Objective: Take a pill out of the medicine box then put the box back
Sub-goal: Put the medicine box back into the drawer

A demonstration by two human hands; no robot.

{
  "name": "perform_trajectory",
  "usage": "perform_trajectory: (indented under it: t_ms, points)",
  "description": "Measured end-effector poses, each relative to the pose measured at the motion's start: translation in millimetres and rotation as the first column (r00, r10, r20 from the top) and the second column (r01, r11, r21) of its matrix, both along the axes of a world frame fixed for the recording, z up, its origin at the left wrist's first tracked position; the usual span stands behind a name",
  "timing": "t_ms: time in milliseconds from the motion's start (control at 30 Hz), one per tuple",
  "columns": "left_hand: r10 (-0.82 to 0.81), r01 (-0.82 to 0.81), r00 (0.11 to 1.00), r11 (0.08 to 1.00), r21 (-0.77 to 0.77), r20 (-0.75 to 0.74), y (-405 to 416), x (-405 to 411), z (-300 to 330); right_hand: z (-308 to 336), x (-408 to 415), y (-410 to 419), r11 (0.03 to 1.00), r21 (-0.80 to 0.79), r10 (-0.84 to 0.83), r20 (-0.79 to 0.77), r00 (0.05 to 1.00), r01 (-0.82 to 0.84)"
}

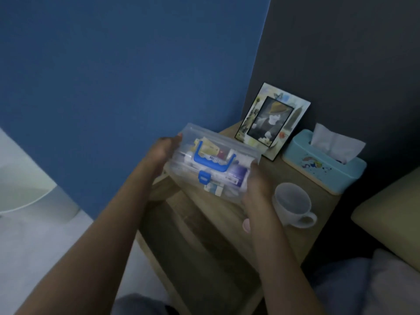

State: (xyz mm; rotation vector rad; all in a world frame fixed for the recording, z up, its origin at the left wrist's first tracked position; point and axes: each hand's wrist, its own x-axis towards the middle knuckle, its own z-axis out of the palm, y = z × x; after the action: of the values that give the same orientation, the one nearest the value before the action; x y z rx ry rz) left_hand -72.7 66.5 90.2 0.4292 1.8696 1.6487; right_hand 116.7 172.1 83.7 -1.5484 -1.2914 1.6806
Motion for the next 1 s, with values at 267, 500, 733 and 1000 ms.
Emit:
perform_trajectory:
  t_ms: [267, 500, 733, 1000]
  points:
    - [-0.108, 0.106, 0.992, 0.994, 0.03, 0.069, -82, -5, 22, 14, 23, -134, 0.967, -0.205, -0.194, -0.198, 0.961, 0.153]
    - [-0.119, 0.123, 0.987, 0.992, -0.023, 0.108, -131, 0, -22, -10, 39, -209, 0.966, -0.135, -0.247, -0.249, 0.936, 0.219]
    - [-0.128, 0.13, 0.987, 0.992, -0.007, 0.101, -150, 1, -57, -39, 42, -239, 0.966, 0.034, -0.241, -0.253, 0.937, 0.258]
    - [-0.184, 0.192, 0.98, 0.974, -0.121, 0.076, -135, 7, -67, -73, 44, -238, 0.959, -0.08, -0.283, -0.206, 0.937, 0.272]
